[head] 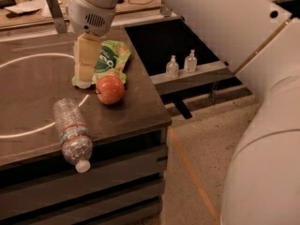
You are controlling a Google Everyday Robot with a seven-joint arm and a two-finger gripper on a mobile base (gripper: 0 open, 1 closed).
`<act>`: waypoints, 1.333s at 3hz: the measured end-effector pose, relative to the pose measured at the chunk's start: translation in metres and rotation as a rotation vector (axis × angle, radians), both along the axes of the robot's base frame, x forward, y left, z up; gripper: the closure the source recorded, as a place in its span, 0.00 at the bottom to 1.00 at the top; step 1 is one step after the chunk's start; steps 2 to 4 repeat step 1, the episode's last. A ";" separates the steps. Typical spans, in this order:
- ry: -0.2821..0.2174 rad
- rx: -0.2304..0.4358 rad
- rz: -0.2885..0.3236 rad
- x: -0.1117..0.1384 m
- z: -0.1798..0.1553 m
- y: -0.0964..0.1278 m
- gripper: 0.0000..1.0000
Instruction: Move water bottle near apple
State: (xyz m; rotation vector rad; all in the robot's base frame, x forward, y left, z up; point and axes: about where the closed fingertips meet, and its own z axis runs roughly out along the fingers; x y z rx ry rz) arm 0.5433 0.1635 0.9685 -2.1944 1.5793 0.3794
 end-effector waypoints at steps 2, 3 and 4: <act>0.000 0.000 0.000 0.000 0.000 0.000 0.00; 0.000 0.000 0.000 0.000 0.000 0.000 0.00; 0.000 0.000 0.000 0.000 0.000 0.000 0.00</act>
Offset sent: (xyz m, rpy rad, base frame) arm 0.0000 0.0000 0.0000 0.0000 0.0000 0.0000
